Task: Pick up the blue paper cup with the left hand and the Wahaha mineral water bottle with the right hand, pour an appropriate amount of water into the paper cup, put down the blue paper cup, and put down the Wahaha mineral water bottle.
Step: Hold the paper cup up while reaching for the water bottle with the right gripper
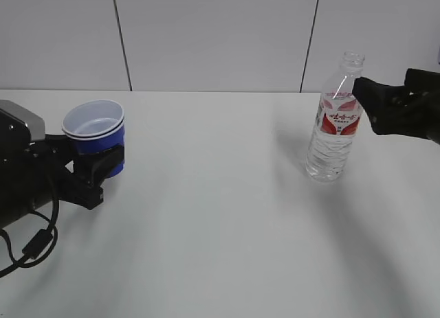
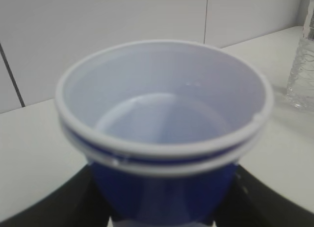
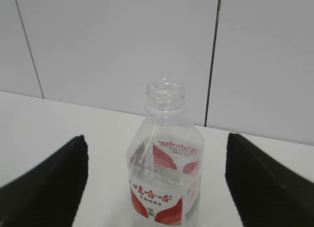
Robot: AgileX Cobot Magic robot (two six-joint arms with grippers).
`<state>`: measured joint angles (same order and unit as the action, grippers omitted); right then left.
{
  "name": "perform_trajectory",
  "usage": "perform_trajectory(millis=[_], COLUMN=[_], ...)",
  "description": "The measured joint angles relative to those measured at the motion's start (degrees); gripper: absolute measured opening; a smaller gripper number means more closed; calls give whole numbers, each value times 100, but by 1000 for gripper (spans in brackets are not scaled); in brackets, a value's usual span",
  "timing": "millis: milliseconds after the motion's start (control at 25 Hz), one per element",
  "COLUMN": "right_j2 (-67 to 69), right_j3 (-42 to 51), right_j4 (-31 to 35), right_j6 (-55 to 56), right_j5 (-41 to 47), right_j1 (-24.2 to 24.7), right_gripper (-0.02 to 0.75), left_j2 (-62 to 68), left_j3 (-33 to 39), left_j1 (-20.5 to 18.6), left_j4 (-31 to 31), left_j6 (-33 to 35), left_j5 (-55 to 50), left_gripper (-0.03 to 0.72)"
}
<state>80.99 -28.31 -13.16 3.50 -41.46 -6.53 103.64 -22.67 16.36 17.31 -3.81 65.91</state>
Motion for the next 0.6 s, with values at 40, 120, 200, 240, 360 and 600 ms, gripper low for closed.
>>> perform_trajectory(millis=[40,120,200,240,360,600], right_j2=[0,0,0,0,0,0], right_j3=[0,0,0,0,0,0], right_j4=[25,35,35,35,-129,-575], right_j6=[0,91,260,341,444,478], right_j5=[-12,-117,-168,-168,-168,-192], right_j1=[0,0,0,0,0,0], right_gripper=[652,625,589,578,574,667], left_j2=[0,0,0,0,0,0], left_j3=[0,0,0,0,0,10], left_j1=[0,0,0,0,0,0], left_j4=[0,0,0,0,0,0], left_j6=[0,0,0,0,0,0], left_j5=[0,0,0,0,0,0], left_gripper=[428,428,428,428,428,428])
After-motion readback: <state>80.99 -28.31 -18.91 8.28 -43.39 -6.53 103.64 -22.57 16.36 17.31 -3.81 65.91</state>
